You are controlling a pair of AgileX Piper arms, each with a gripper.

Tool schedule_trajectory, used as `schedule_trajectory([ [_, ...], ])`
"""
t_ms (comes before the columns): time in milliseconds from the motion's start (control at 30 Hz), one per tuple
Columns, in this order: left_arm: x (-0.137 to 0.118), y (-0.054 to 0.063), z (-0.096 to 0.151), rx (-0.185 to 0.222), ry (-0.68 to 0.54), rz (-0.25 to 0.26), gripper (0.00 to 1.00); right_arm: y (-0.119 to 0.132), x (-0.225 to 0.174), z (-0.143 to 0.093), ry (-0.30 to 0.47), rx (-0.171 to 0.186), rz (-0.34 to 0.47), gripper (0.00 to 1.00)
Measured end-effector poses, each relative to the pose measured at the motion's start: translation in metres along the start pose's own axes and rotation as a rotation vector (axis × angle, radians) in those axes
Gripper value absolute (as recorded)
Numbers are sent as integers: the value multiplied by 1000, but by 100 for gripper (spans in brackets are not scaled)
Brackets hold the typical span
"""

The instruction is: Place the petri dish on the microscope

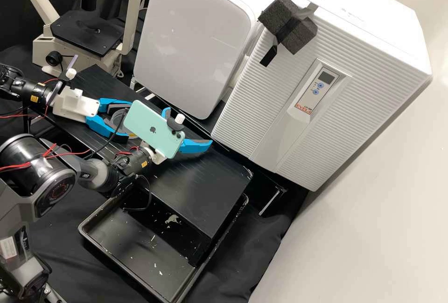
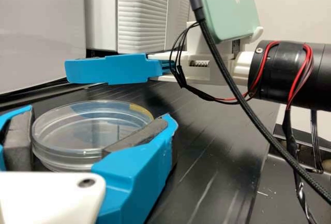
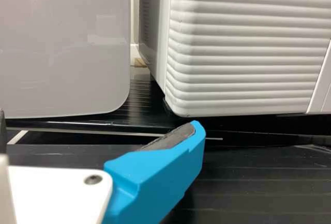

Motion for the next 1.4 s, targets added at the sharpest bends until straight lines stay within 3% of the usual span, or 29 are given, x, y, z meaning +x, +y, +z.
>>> schedule_trajectory([
  [200, -16, 8, -7, 1, 38, 13, 0, 0, 0, 0, 0, 0, 0, 100],
  [433, -53, 26, -32, -15, 195, 32, 0, 0, 0, 0, 0, 0, 0, 100],
  [600, -81, 39, -48, -67, 297, 91, 0, 0, 0, 0, 0, 0, 0, 100],
  [967, -142, 66, -76, -89, 484, 235, 0, 0, 0, 0, 0, 0, 0, 100],
  [1133, -161, 69, -96, -125, 592, 290, 0, 0, 0, 0, 0, 0, 0, 100],
  [1300, -167, 64, -113, -144, 693, 273, 0, 0, 0, 0, 0, 0, 0, 100],
  [1400, -165, 66, -121, -135, 722, 271, 0, 0, 0, 0, 0, 0, 0, 100],
])
